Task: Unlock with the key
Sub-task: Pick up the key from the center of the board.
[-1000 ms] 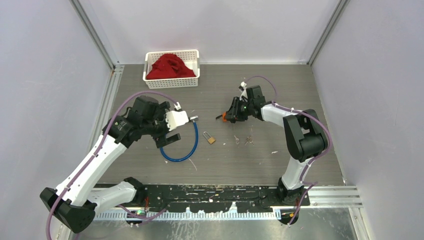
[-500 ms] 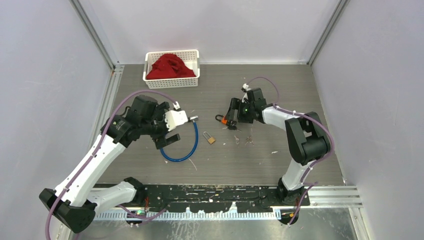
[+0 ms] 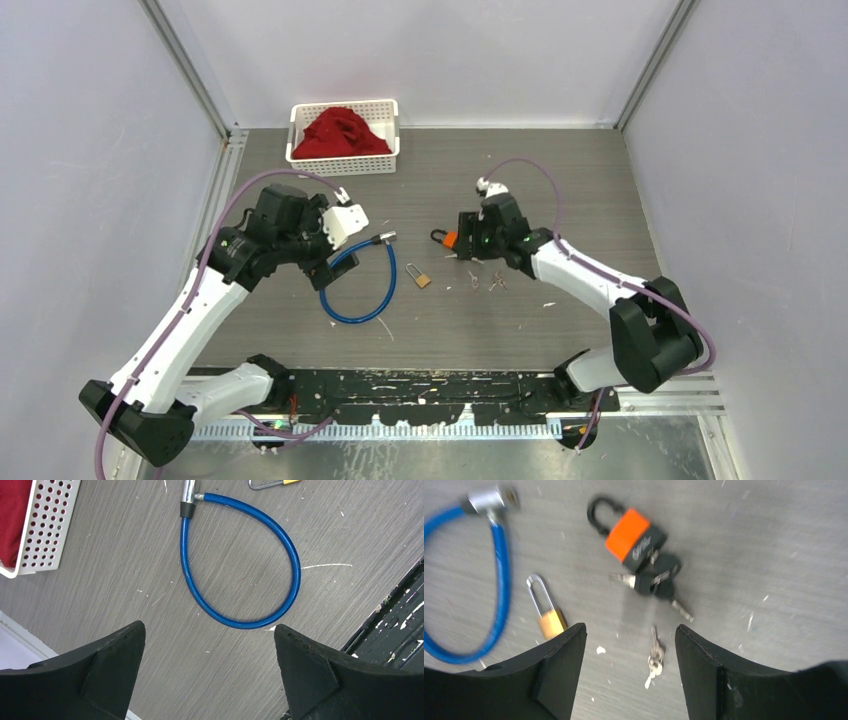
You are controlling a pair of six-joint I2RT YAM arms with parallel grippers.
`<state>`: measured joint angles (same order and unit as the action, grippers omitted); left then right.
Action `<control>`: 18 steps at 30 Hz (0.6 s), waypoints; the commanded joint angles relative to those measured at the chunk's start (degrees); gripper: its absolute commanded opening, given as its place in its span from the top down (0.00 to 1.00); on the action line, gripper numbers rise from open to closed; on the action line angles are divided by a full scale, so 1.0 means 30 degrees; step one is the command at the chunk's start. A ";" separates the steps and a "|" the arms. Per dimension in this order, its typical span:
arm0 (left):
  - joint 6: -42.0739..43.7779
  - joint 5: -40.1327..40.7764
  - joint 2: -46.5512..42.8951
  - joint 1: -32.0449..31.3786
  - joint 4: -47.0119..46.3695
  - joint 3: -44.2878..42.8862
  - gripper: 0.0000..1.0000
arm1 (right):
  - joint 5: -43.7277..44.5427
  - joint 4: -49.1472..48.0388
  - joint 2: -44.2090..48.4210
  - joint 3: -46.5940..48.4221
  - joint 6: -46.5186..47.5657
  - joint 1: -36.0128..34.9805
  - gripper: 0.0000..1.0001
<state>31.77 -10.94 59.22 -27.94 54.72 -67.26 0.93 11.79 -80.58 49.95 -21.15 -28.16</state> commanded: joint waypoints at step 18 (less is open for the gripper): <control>-0.1634 -0.0080 0.0036 0.0115 0.0544 -0.1349 0.01 | 0.0808 -0.0381 -0.2168 -0.2257 -0.0666 -0.1306 0.47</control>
<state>28.56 -9.69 59.77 -27.75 55.88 -68.47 4.05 13.28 -86.39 43.70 -22.00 -32.08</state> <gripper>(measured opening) 0.994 0.548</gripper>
